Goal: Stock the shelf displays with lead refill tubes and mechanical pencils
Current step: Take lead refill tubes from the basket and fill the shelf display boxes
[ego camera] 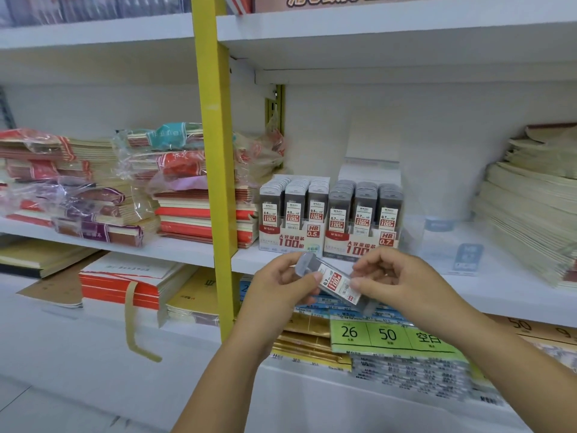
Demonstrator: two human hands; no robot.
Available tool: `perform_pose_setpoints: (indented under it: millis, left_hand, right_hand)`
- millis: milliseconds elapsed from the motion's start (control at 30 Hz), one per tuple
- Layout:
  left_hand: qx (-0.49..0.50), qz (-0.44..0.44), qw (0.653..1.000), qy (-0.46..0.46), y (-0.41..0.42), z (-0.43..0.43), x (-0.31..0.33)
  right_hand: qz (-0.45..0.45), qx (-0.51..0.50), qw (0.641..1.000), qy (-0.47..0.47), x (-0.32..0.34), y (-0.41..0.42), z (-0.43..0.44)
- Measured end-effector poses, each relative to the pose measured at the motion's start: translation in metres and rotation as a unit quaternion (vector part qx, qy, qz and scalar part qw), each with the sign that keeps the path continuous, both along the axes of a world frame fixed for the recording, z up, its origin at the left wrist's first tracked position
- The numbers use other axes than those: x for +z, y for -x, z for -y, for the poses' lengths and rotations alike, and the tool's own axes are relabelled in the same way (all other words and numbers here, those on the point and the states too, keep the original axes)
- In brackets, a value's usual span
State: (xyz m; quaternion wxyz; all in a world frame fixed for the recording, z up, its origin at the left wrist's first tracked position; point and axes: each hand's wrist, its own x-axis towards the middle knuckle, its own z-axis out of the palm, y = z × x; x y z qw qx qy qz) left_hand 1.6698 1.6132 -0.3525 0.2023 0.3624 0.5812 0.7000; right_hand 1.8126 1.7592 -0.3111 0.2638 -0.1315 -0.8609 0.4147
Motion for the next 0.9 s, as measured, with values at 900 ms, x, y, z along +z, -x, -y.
perform_pose_setpoints:
  millis: [900]
  left_hand:
    - [0.212,-0.461,0.852,0.132,0.012,-0.037,-0.031]
  right_hand:
    - [-0.002,-0.213,0.888,-0.407,0.072,0.046,-0.058]
